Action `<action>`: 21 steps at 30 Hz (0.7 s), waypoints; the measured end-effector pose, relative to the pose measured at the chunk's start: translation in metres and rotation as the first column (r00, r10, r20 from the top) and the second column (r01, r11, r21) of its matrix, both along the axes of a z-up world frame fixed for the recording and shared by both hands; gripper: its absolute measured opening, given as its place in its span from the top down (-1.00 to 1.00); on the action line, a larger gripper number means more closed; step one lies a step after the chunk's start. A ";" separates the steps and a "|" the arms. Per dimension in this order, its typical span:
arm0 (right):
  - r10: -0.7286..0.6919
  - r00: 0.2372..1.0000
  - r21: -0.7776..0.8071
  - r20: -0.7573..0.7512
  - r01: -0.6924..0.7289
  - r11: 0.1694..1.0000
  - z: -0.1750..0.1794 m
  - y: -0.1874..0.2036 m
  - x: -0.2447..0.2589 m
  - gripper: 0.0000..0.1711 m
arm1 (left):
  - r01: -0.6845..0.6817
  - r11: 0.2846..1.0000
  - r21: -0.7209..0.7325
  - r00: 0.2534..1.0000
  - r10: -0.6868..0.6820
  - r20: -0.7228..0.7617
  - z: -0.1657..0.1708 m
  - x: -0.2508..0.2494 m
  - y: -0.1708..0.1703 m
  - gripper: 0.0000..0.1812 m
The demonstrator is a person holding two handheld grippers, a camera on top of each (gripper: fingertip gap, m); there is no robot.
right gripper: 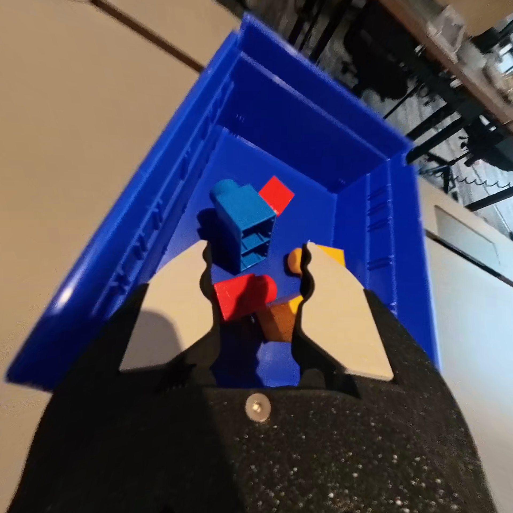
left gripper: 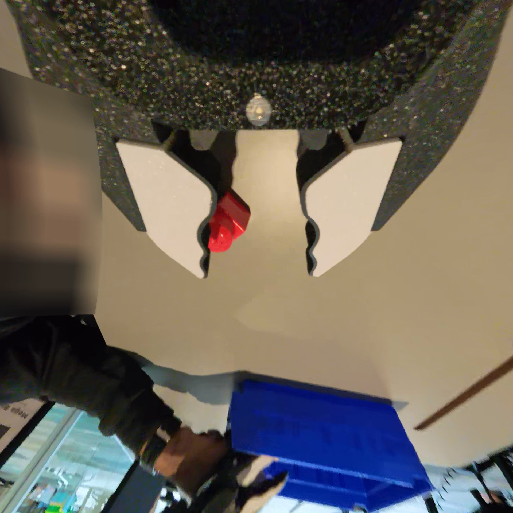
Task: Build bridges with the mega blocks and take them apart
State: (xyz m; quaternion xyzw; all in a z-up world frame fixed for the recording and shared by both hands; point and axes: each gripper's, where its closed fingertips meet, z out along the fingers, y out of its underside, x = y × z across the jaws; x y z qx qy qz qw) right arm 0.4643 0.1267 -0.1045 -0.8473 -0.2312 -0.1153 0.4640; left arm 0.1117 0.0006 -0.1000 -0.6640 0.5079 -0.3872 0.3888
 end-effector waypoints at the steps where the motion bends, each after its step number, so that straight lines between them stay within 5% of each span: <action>1: 0.003 1.000 0.045 -0.017 -0.002 0.999 0.011 -0.001 -0.001 0.25 | 0.015 1.000 -0.014 1.000 -0.015 -0.020 -0.004 -0.002 -0.002 0.24; 5: 0.104 0.994 0.368 -0.040 -0.082 0.926 0.079 -0.015 -0.028 0.28 | 0.088 0.995 -0.043 0.988 -0.092 -0.126 -0.020 -0.010 -0.015 0.15; 7: 0.289 0.957 0.536 -0.014 -0.237 0.811 0.113 -0.037 -0.068 0.35 | 0.121 0.992 -0.040 0.970 -0.127 -0.205 -0.033 -0.012 -0.022 0.15; 10: 0.596 0.800 0.637 0.073 -0.497 0.589 0.129 -0.085 -0.145 0.59 | 0.169 0.985 -0.045 0.941 -0.175 -0.291 -0.051 -0.008 -0.031 0.22; 15: 0.831 0.547 0.413 0.103 -0.784 0.464 0.069 -0.127 -0.257 0.54 | 0.238 0.968 -0.072 0.881 -0.247 -0.403 -0.078 0.004 -0.045 0.51; 21: 0.868 0.497 0.150 -0.001 -0.858 0.492 -0.008 -0.134 -0.303 0.39 | 0.165 0.986 -0.022 0.951 -0.165 -0.260 -0.052 0.019 -0.032 0.53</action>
